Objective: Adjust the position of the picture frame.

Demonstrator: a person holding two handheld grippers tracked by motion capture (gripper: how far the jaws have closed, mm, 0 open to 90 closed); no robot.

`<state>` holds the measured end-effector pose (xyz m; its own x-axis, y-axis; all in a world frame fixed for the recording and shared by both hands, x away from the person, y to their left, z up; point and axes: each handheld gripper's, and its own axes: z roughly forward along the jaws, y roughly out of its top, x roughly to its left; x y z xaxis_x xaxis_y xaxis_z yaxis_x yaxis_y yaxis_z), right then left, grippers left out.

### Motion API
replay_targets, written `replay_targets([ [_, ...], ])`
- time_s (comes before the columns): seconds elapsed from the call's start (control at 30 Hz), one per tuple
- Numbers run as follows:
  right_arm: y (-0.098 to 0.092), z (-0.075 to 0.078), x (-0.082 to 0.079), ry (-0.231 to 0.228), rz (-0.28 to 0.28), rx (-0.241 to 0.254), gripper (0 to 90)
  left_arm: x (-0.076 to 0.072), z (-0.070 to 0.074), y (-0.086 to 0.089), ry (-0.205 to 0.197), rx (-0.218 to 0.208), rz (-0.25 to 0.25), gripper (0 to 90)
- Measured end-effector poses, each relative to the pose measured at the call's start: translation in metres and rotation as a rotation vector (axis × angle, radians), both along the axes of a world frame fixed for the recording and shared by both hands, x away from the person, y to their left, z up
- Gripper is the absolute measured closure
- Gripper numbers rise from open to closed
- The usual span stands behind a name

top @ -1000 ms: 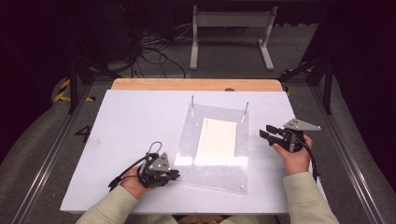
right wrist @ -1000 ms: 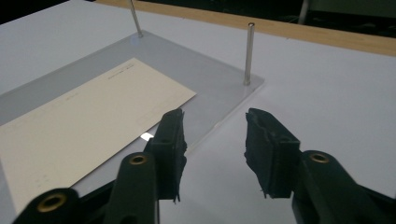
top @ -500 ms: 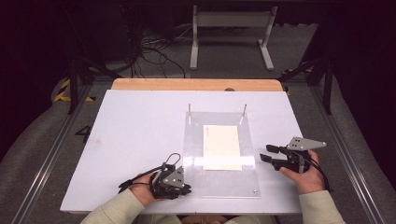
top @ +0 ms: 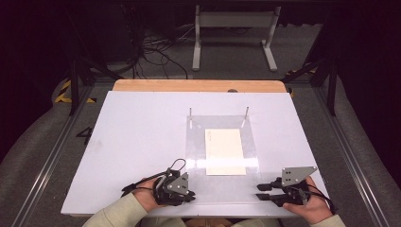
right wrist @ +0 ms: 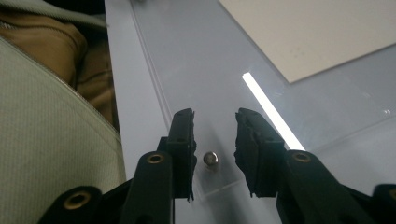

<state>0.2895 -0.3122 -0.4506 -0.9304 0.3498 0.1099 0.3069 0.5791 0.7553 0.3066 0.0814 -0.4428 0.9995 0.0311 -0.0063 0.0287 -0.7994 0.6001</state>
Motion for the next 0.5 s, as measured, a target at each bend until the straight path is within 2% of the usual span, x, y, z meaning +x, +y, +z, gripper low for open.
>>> replay_targets([
  [0.07, 0.001, -0.003, -0.001, 0.019, 0.029, 0.0, 75.4, 0.0, 0.0, 0.0, 0.002, -0.001, -0.001, 83.0],
  [0.13, 0.003, -0.002, -0.004, 0.005, 0.036, -0.011, 77.0, 0.0, 0.0, 0.001, 0.014, -0.003, -0.008, 83.0],
  [0.2, 0.002, -0.002, -0.005, 0.015, 0.036, -0.013, 82.0, 0.0, 0.0, 0.001, 0.047, -0.006, -0.031, 82.9],
  [0.23, 0.0, -0.003, -0.006, 0.048, 0.048, 0.005, 83.3, 0.0, -0.001, 0.002, 0.078, -0.017, -0.06, 82.9],
  [0.27, 0.0, -0.003, -0.006, 0.048, 0.048, 0.005, 83.3, 0.0, -0.001, 0.002, 0.078, -0.017, -0.06, 82.8],
  [0.3, -0.001, -0.004, -0.009, 0.072, 0.066, 0.019, 83.3, -0.001, -0.002, 0.003, 0.111, -0.024, -0.082, 82.8],
  [0.4, -0.001, -0.004, -0.014, 0.089, 0.09, 0.019, 83.3, -0.004, -0.002, 0.002, 0.125, -0.018, -0.108, 82.6],
  [0.5, 0.0, -0.004, -0.015, 0.094, 0.094, 0.017, 82.5, -0.004, -0.002, 0.002, 0.133, -0.017, -0.107, 82.2],
])
